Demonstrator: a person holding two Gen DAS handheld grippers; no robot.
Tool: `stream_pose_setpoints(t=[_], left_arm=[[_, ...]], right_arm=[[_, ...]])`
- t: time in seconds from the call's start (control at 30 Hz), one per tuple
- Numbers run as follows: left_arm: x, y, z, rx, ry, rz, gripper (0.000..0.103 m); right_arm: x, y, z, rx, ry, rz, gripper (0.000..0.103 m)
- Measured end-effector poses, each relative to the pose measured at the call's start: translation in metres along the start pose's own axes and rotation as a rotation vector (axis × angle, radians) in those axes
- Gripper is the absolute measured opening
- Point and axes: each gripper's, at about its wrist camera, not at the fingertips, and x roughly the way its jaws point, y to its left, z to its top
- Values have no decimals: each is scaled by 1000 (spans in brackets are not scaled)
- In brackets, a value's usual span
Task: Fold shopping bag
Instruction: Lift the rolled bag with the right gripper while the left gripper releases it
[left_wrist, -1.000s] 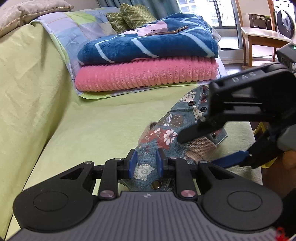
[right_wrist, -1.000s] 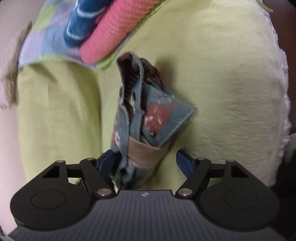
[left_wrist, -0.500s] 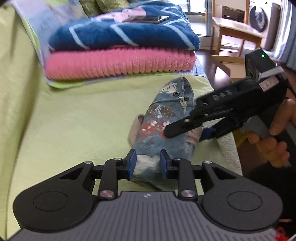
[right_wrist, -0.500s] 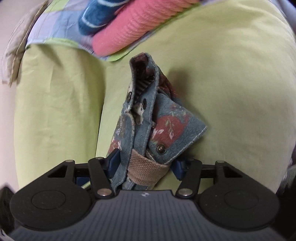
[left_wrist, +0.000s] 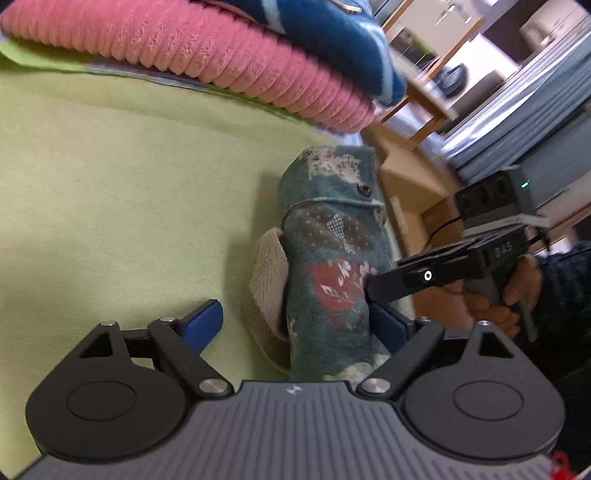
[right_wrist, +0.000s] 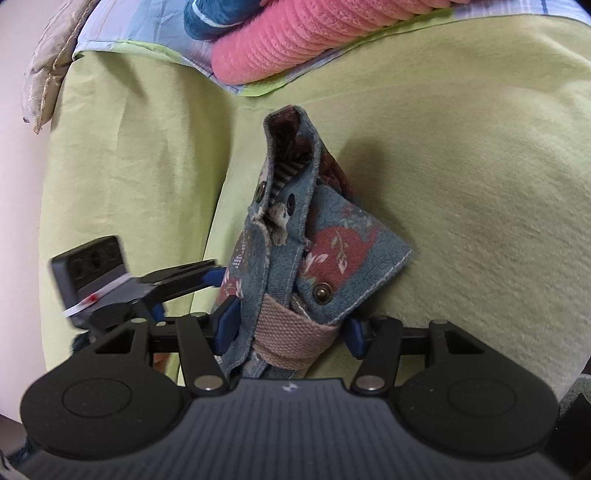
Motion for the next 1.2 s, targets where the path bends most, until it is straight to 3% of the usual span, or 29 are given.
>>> stream_pose_setpoints(t=[0.13, 0.2, 0.3, 0.5, 0.73, 0.93, 1.2], left_arm=[[8, -2, -1, 32, -17, -77, 85], [11, -16, -1, 75, -15, -70, 79], [7, -40, -1, 146, -27, 19, 76], [6, -91, -9, 242, -31, 266, 76], [33, -131, -9, 304, -27, 362, 76], [91, -180, 4, 329, -47, 342, 76], [197, -258, 43, 374, -78, 191, 76]], right_arm=[[1, -3, 3, 14, 8, 13, 53], [-1, -2, 2, 15, 11, 11, 53], [-3, -2, 2, 24, 20, 6, 52], [-6, 5, 4, 28, 41, -21, 52], [-33, -4, 5, 38, 40, -45, 52], [-97, -42, 6, 54, 10, -74, 52], [-225, -106, 19, 53, -82, -202, 53]])
